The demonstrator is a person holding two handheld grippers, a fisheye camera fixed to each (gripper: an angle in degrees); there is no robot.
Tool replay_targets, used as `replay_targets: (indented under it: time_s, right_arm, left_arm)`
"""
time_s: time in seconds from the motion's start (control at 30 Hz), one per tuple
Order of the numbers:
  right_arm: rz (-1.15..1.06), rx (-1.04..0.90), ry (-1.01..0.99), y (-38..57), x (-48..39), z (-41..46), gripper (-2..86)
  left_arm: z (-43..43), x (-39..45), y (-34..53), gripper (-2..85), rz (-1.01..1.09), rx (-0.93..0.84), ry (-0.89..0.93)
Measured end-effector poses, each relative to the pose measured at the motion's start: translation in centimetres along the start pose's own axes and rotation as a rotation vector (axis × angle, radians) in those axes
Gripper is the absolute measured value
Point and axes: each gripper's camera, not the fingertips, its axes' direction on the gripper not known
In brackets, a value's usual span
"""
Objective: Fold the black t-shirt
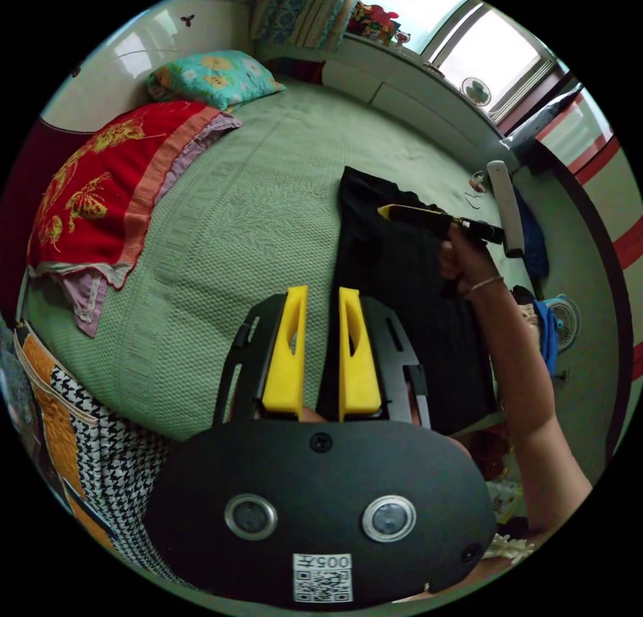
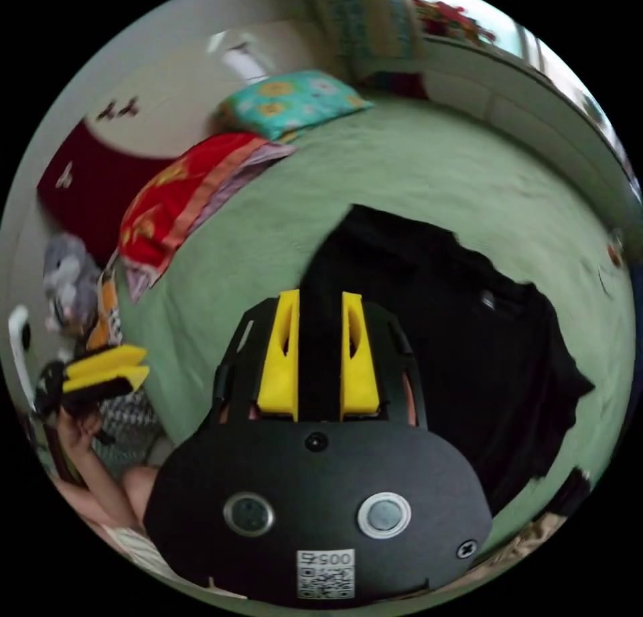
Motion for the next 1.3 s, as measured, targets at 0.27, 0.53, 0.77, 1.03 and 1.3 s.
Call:
replay_targets:
  time_s: [0.27, 0.53, 0.77, 1.03, 1.3]
  right_arm:
    - [-0.057, -0.158, 0.181, 1.0, -4.1, 5.9, -0.5]
    - [-0.092, -0.049, 0.152, 3.5, -5.4, 3.2, 1.2]
    - [-0.064, -0.093, 0.149, 4.2, -6.4, 5.7, 8.8]
    - [0.001, -0.039, 0.234, 6.1, -6.4, 6.4, -0.8]
    - [-0.013, -0.064, 0.329, 6.0, -8.6, 7.3, -1.3]
  left_arm:
    - [0.4, 0.9, -0.8, 8.3, -0.001, -0.004, -0.011]
    - [0.9, 1.7, -1.5, 8.3, -0.009, -0.008, -0.012]
    - [1.2, 2.9, -2.0, 8.3, -0.008, -0.011, -0.018]
    - [1.4, 4.2, -2.6, 8.2, -0.033, 0.003, 0.005]
    - [1.9, 6.6, -3.1, 8.0, -0.025, -0.001, -0.013]
